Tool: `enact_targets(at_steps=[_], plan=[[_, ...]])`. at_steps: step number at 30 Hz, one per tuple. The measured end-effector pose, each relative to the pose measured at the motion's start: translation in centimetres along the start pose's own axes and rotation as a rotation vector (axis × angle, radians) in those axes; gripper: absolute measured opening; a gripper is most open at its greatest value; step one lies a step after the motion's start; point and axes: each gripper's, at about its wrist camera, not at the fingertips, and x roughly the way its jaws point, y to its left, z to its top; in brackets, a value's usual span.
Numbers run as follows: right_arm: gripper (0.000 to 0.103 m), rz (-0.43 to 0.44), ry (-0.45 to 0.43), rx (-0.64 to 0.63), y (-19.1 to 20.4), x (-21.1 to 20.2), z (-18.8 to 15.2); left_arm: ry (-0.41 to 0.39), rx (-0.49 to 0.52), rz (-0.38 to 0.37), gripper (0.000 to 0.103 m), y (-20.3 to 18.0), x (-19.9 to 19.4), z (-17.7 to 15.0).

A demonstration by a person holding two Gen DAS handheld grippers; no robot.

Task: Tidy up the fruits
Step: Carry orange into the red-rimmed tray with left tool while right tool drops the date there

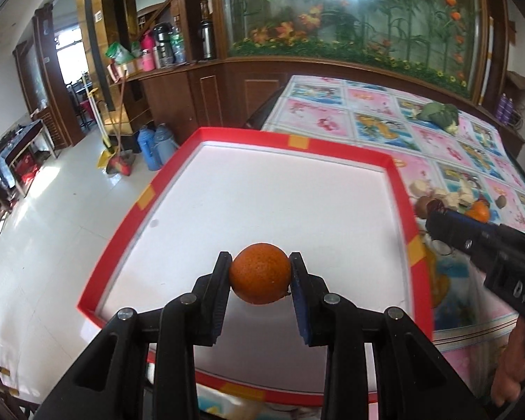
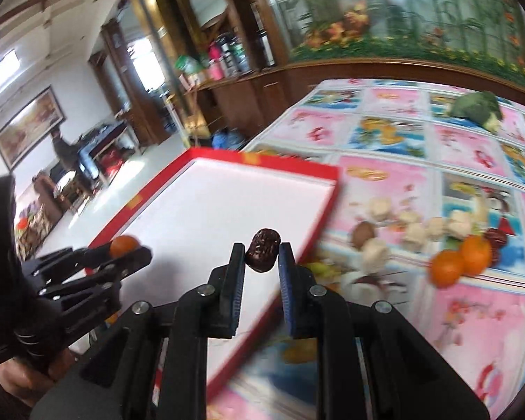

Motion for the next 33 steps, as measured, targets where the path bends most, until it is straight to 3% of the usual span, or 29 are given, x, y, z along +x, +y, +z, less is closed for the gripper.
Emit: enact_targets(at_steps=[7,14,17,19,22,24,28,33], plan=[[0.021,0.016,0.117,-0.069,4.3,3.2,-1.2,0.033,-0.023,0.065,0.033,2.7,1.0,-0.6],[0.022,-0.022,0.218,-0.117,5.1,5.5,-2.1,0.081,-0.032,0.076,0.033,3.5,2.0,-1.4],[0.022,-0.036,0.222,-0.144,5.3,5.3,-2.1,0.088,-0.035,0.093,0.042,3.7,2.1,-1.6],[0.022,-0.035,0.227,-0.149,5.2,5.3,-2.0,0.089,-0.033,0.105,0.063,3.9,2.0,-1.6],[0.023,-0.030,0.236,-0.139,4.9,4.9,-2.0,0.078,-0.040,0.123,0.073,4.1,1.8,-1.6],[0.028,-0.013,0.222,-0.121,4.4,4.4,-1.8,0.084,-0.038,0.127,0.077,4.1,1.7,-1.6],[0.055,0.010,0.118,-0.076,2.8,1.7,-1.0,0.096,-0.034,0.130,0.080,3.8,1.7,-1.7],[0.057,-0.039,0.012,-0.028,-0.7,-1.4,-0.1,0.080,-0.023,0.127,0.080,2.7,0.8,-1.4]])
